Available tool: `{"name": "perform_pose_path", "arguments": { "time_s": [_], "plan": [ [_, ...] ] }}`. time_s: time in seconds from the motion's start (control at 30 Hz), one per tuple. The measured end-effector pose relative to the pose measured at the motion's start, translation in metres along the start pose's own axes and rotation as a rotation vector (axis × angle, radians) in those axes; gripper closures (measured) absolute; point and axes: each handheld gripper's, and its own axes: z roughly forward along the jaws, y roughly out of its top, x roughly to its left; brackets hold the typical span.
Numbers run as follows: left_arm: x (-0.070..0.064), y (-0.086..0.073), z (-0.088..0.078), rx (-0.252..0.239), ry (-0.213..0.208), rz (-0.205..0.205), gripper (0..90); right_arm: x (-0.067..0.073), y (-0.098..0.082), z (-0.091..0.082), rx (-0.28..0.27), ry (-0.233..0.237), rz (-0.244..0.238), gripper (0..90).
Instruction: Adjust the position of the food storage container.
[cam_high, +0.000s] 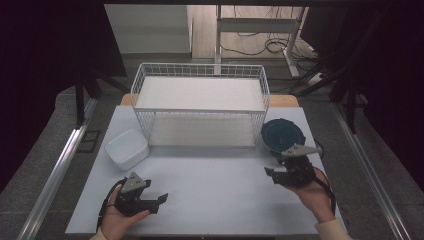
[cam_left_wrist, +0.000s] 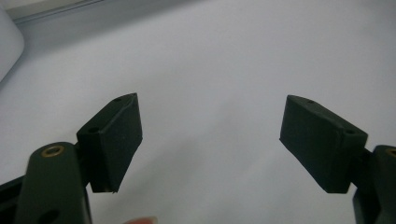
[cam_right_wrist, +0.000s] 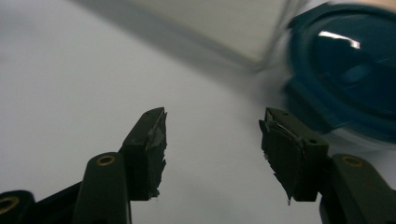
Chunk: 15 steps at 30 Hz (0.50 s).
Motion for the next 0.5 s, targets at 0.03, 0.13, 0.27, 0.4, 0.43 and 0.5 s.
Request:
{"name": "perform_pose_path", "arguments": {
  "time_s": [0.03, 0.13, 0.27, 0.4, 0.43, 0.5],
  "plan": [
    [0.000, 0.000, 0.000, 0.000, 0.001, 0.000, 20.6, -0.007, 0.006, 0.000, 0.005, -0.010, 0.010, 42.0],
    [0.000, -0.001, -0.001, 0.000, 0.005, -0.003, 20.5, -0.025, 0.021, 0.002, 0.011, -0.026, 0.032, 44.1],
    [0.001, -0.002, -0.001, 0.009, 0.014, -0.008, 20.5, -0.049, 0.039, 0.012, 0.039, -0.060, 0.050, 48.4],
    [0.001, -0.004, -0.001, 0.011, 0.020, -0.011, 20.5, -0.067, 0.055, 0.027, 0.056, -0.077, 0.085, 50.5],
    [0.001, -0.004, -0.001, 0.013, 0.020, -0.010, 20.6, -0.071, 0.059, 0.032, 0.067, -0.096, 0.097, 51.2],
    [0.001, -0.005, -0.001, 0.015, 0.022, -0.012, 20.5, -0.080, 0.065, 0.042, 0.070, -0.109, 0.121, 52.7]
  ]
}}
